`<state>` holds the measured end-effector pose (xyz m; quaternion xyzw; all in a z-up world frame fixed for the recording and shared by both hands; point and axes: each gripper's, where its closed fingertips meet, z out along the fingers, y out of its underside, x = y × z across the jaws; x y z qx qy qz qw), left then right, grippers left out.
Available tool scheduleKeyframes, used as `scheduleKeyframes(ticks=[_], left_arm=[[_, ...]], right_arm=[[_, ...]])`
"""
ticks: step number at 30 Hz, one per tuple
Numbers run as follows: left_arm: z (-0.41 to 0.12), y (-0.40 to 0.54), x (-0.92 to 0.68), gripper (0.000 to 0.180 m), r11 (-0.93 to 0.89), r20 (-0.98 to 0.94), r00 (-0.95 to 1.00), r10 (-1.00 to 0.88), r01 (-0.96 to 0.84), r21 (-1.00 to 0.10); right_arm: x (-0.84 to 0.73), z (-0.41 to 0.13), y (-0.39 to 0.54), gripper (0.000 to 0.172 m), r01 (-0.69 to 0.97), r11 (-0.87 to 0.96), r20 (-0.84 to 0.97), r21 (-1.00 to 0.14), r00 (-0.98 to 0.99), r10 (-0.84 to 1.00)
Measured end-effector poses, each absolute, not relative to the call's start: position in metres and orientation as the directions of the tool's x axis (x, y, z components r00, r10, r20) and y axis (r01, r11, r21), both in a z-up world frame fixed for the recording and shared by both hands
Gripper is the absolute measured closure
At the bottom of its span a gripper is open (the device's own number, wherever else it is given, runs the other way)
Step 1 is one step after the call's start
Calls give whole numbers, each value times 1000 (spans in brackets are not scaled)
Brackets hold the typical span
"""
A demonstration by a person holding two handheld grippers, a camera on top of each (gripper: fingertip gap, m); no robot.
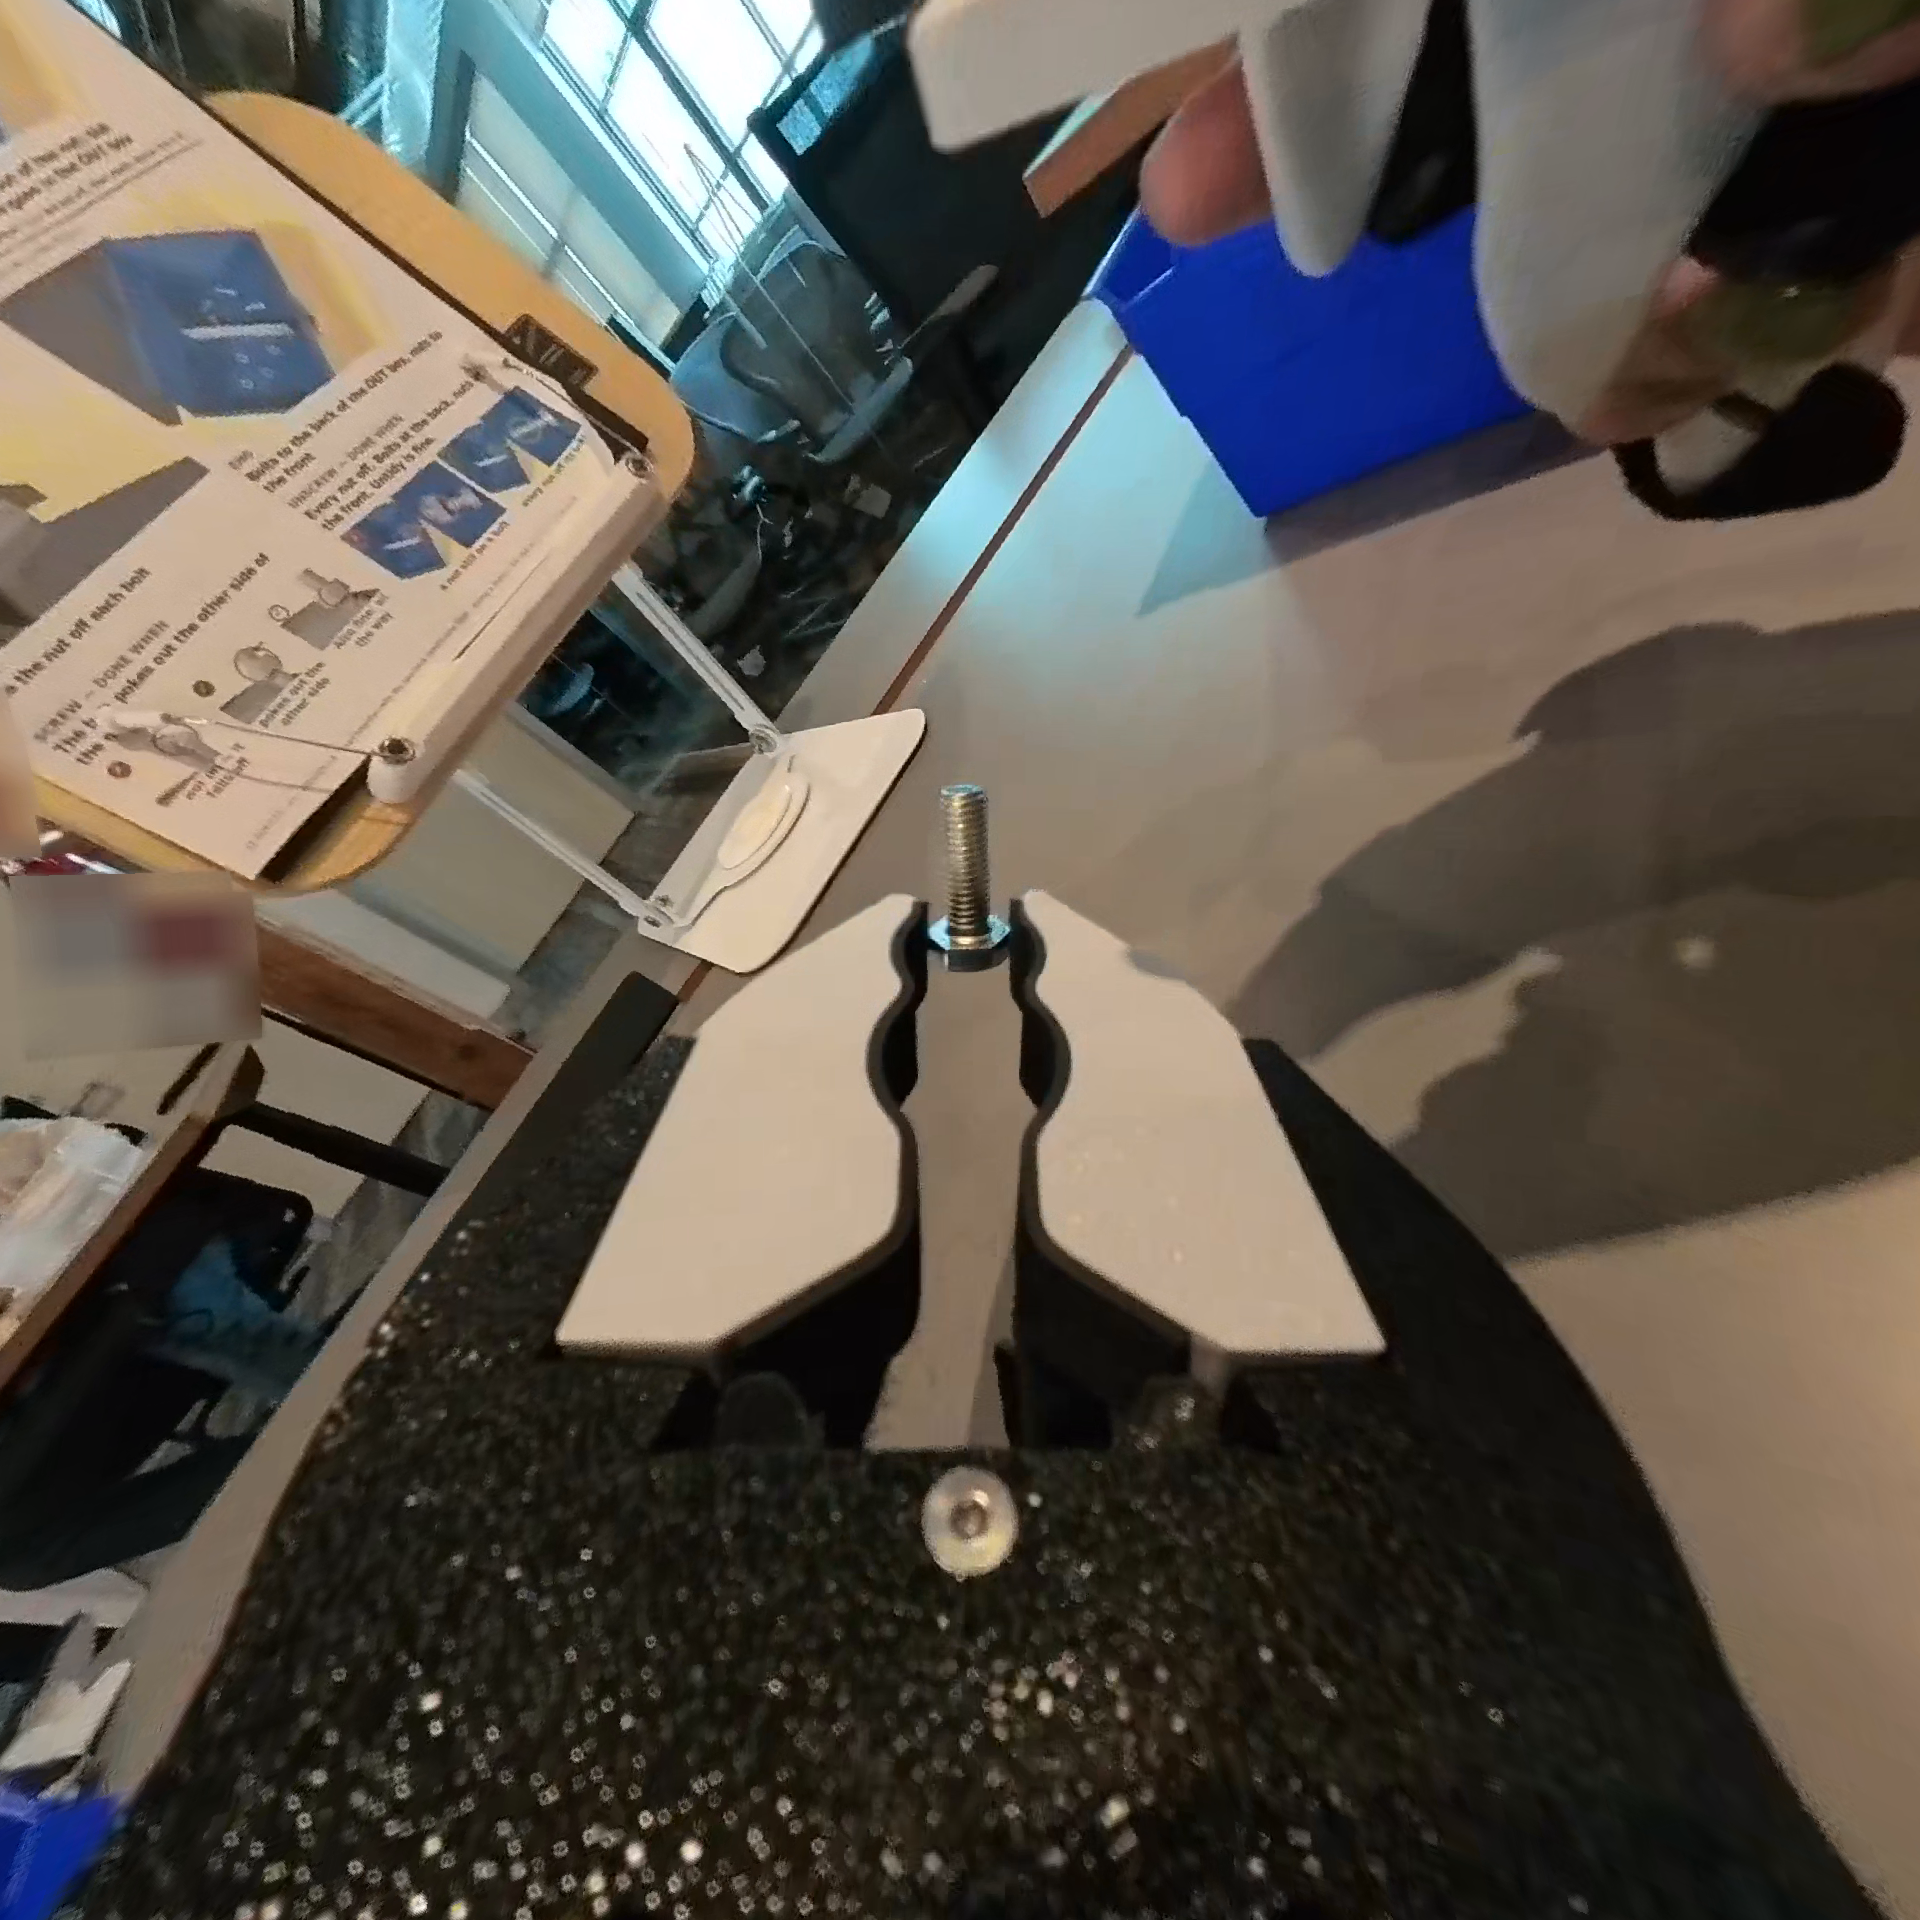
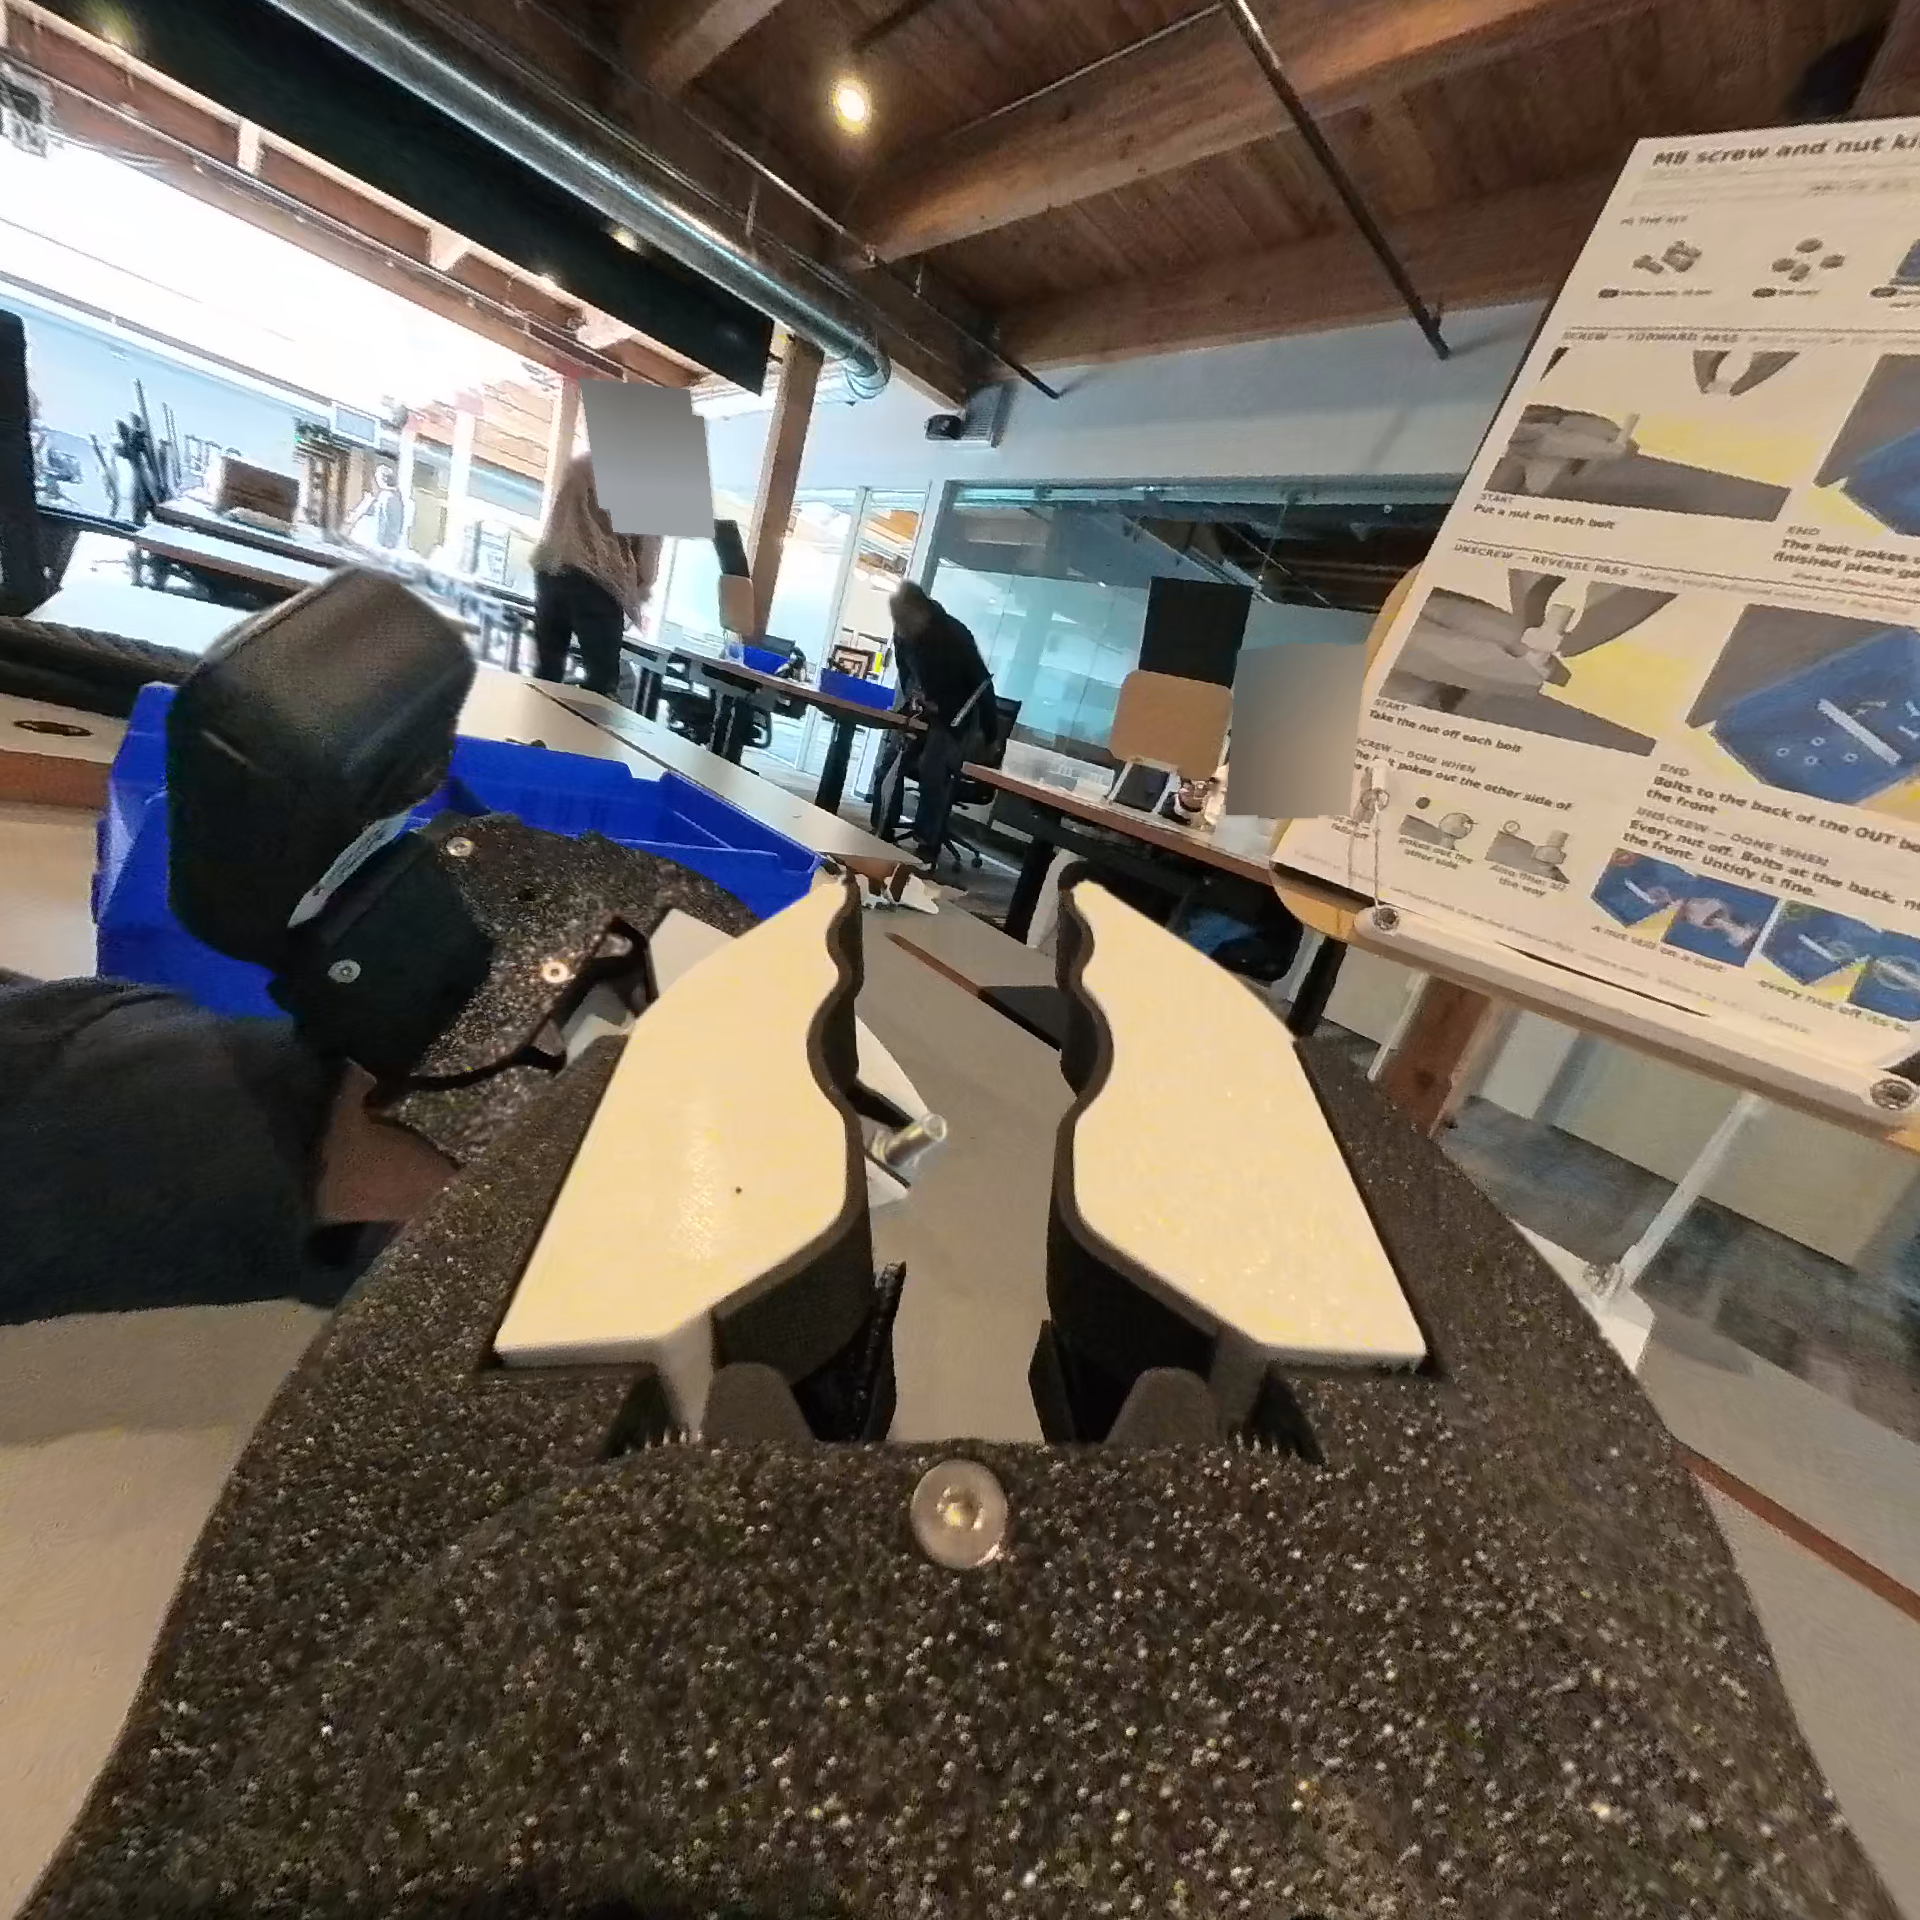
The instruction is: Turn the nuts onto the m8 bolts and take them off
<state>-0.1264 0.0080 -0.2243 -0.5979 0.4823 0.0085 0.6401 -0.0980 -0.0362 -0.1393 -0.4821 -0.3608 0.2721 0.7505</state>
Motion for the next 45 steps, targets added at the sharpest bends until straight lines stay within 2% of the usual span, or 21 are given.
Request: scheduleKeyframes(ticks=[3,8,12,15,17,20,23,26,30,34,40,45], left_arm=[[-225,9,-130,166,306,-636,530,-561,-581,-754],[-226,8,-134,166,306,-570,561,-600,-497,-812],[-221,6,-134,166,306,-502,570,-651,-409,-860],[-220,4,-132,166,290,-458,567,-685,-364,-885],[-220,2,-130,166,283,-439,557,-705,-347,-894],[-223,0,-126,166,272,-423,536,-731,-340,-900],[-226,-3,-123,166,267,-418,512,-750,-344,-900],[-229,-5,-121,166,268,-426,496,-757,-359,-894],[-230,-5,-121,166,257,-413,493,-765,-355,-899],[-231,-4,-122,166,240,-395,494,-775,-348,-906],[-230,-3,-122,166,232,-380,496,-781,-336,-913],[-235,3,-126,166,152,-330,523,-786,-354,-923]], right_arm=[[-98,-141,-35,137,-30,399,304,-917,596,743],[-101,-130,-36,139,26,413,350,-910,582,735],[-149,-97,-44,141,96,378,387,-921,352,852],[-212,-74,-53,142,228,438,463,-869,67,884],[-259,-73,-64,141,323,518,489,-792,-172,855],[-329,-95,-82,140,368,690,486,-623,-509,710],[-381,-139,-101,138,314,849,414,-424,-767,490],[-418,-185,-113,140,215,939,314,-269,-902,297],[-446,-240,-107,140,114,991,185,-75,-975,126],[-457,-272,-97,141,46,998,75,35,-996,43],[-458,-290,-96,148,12,998,-6,56,-1000,13],[-448,-269,-100,149,122,993,-25,4,-992,122]])
